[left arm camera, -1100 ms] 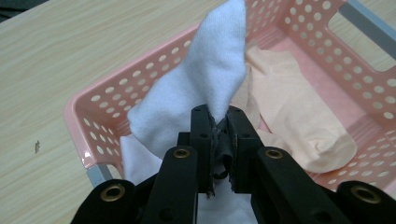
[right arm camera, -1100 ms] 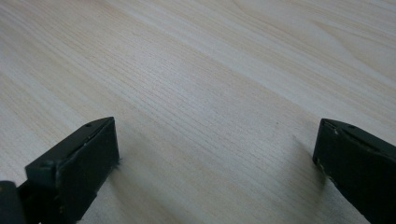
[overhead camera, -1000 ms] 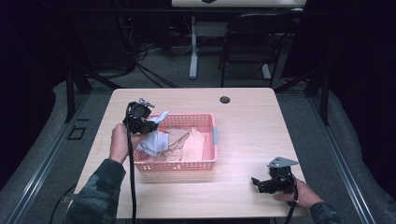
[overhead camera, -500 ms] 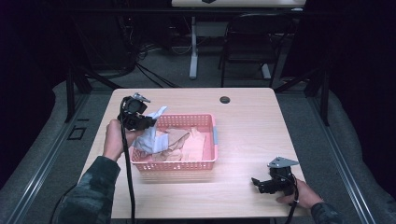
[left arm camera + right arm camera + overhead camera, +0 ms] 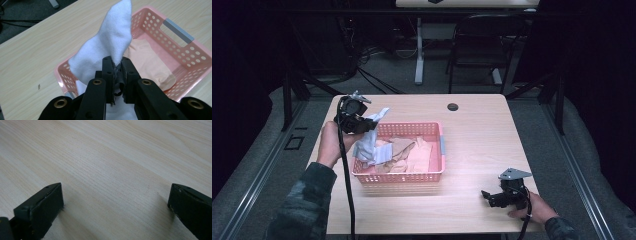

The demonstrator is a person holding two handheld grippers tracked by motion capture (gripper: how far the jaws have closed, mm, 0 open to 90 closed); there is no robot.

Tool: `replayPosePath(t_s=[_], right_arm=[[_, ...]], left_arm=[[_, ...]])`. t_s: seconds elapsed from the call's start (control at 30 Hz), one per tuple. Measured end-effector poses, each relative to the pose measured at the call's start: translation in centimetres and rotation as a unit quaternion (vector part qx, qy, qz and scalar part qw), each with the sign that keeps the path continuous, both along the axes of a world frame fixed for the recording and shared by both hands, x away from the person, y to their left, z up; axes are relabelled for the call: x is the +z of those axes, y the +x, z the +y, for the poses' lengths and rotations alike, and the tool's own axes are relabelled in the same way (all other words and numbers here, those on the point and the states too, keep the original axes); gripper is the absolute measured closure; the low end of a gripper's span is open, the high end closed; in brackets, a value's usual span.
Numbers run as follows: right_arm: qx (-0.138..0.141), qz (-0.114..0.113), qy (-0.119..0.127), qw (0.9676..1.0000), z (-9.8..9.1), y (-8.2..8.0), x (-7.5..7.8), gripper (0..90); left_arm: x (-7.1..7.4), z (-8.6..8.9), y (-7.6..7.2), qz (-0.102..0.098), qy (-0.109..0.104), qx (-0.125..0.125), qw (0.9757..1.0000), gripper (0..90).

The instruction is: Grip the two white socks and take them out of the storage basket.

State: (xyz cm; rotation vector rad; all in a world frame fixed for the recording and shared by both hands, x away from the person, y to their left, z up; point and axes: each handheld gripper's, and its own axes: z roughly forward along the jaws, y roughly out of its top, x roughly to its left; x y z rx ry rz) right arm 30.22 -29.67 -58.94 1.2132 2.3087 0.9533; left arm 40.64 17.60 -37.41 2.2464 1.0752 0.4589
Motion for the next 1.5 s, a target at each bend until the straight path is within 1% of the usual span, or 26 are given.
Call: replayPosePath(t_s=[0.1, 0.17, 0.33, 0.37, 0.4, 0.43, 0.47, 0.5, 0.53, 0.7, 0.73, 0.77, 0.8, 0.9, 0.93, 1.03, 1.17, 1.2, 1.3, 1.33, 1.37, 1.4, 1.43, 1.47, 1.5], right_arm=[[0.000, 0.000, -0.002, 1.0000, 0.0, 0.0, 0.0, 0.0], [0.000, 0.000, -0.002, 1.0000, 0.0, 0.0, 0.0, 0.0], [0.000, 0.000, -0.002, 1.0000, 0.0, 0.0, 0.0, 0.0], [0.000, 0.000, -0.003, 1.0000, 0.0, 0.0, 0.0, 0.0], [0.000, 0.000, -0.002, 1.0000, 0.0, 0.0, 0.0, 0.0], [0.000, 0.000, -0.003, 1.0000, 0.0, 0.0, 0.0, 0.0], [0.000, 0.000, -0.003, 1.0000, 0.0, 0.0, 0.0, 0.0], [0.000, 0.000, -0.003, 1.0000, 0.0, 0.0, 0.0, 0.0], [0.000, 0.000, -0.003, 1.0000, 0.0, 0.0, 0.0, 0.0], [0.000, 0.000, -0.003, 1.0000, 0.0, 0.0, 0.0, 0.0], [0.000, 0.000, -0.003, 1.0000, 0.0, 0.0, 0.0, 0.0], [0.000, 0.000, -0.003, 1.0000, 0.0, 0.0, 0.0, 0.0], [0.000, 0.000, -0.003, 1.0000, 0.0, 0.0, 0.0, 0.0], [0.000, 0.000, -0.002, 1.0000, 0.0, 0.0, 0.0, 0.0], [0.000, 0.000, -0.003, 1.0000, 0.0, 0.0, 0.0, 0.0], [0.000, 0.000, -0.001, 1.0000, 0.0, 0.0, 0.0, 0.0], [0.000, 0.000, -0.001, 1.0000, 0.0, 0.0, 0.0, 0.0], [0.000, 0.000, -0.001, 1.0000, 0.0, 0.0, 0.0, 0.0], [-0.001, 0.000, -0.001, 1.0000, 0.0, 0.0, 0.0, 0.0], [-0.001, 0.000, -0.001, 1.0000, 0.0, 0.0, 0.0, 0.0], [-0.001, 0.000, -0.001, 1.0000, 0.0, 0.0, 0.0, 0.0], [-0.001, 0.000, -0.001, 1.0000, 0.0, 0.0, 0.0, 0.0], [-0.001, 0.000, -0.001, 1.0000, 0.0, 0.0, 0.0, 0.0], [-0.001, 0.000, -0.001, 1.0000, 0.0, 0.0, 0.0, 0.0], [-0.001, 0.000, -0.001, 1.0000, 0.0, 0.0, 0.0, 0.0]], left_arm=[[0.7, 0.6, -0.1, 0.001, 0.003, 0.004, 1.0000, 82.9], [1.0, 0.7, -0.1, 0.001, 0.003, 0.004, 1.0000, 82.9], [2.1, 2.0, -0.4, -0.007, 0.004, 0.014, 0.9999, 82.8], [2.4, 2.5, -0.5, -0.010, 0.005, 0.020, 0.9998, 82.9], [2.4, 2.5, -0.5, -0.010, 0.005, 0.020, 0.9998, 82.8], [2.6, 3.2, -0.6, -0.010, 0.007, 0.026, 0.9996, 82.8], [2.6, 3.2, -0.6, -0.010, 0.007, 0.026, 0.9996, 82.8], [2.6, 3.9, -0.7, -0.010, 0.010, 0.032, 0.9994, 82.8], [2.6, 3.9, -0.7, -0.010, 0.010, 0.032, 0.9994, 82.9], [2.6, 5.8, -1.0, -0.008, 0.015, 0.050, 0.9986, 82.9], [2.6, 5.8, -1.0, -0.008, 0.015, 0.050, 0.9986, 82.8], [2.5, 6.7, -1.1, -0.007, 0.014, 0.059, 0.9981, 82.8], [2.5, 6.7, -1.1, -0.007, 0.014, 0.059, 0.9981, 82.9], [2.2, 8.0, -1.2, -0.003, 0.014, 0.075, 0.9971, 82.8], [2.2, 8.0, -1.2, -0.003, 0.014, 0.075, 0.9971, 82.8], [1.7, 9.1, -1.2, 0.003, 0.014, 0.087, 0.9961, 82.9], [1.2, 10.0, -1.1, 0.011, 0.017, 0.097, 0.9951, 82.9], [1.2, 10.0, -1.1, 0.011, 0.017, 0.097, 0.9951, 82.9], [0.7, 11.0, -1.1, 0.011, 0.010, 0.109, 0.9940, 82.8], [0.7, 11.0, -1.1, 0.011, 0.010, 0.109, 0.9940, 82.8], [0.3, 11.3, -1.1, 0.016, 0.014, 0.113, 0.9934, 82.8], [0.3, 11.3, -1.1, 0.016, 0.014, 0.113, 0.9934, 82.8], [-0.2, 11.6, -1.2, 0.022, 0.013, 0.115, 0.9930, 82.8], [-0.2, 11.6, -1.2, 0.022, 0.013, 0.115, 0.9930, 82.8], [-0.7, 11.7, -1.2, 0.024, 0.012, 0.119, 0.9925, 82.8]])
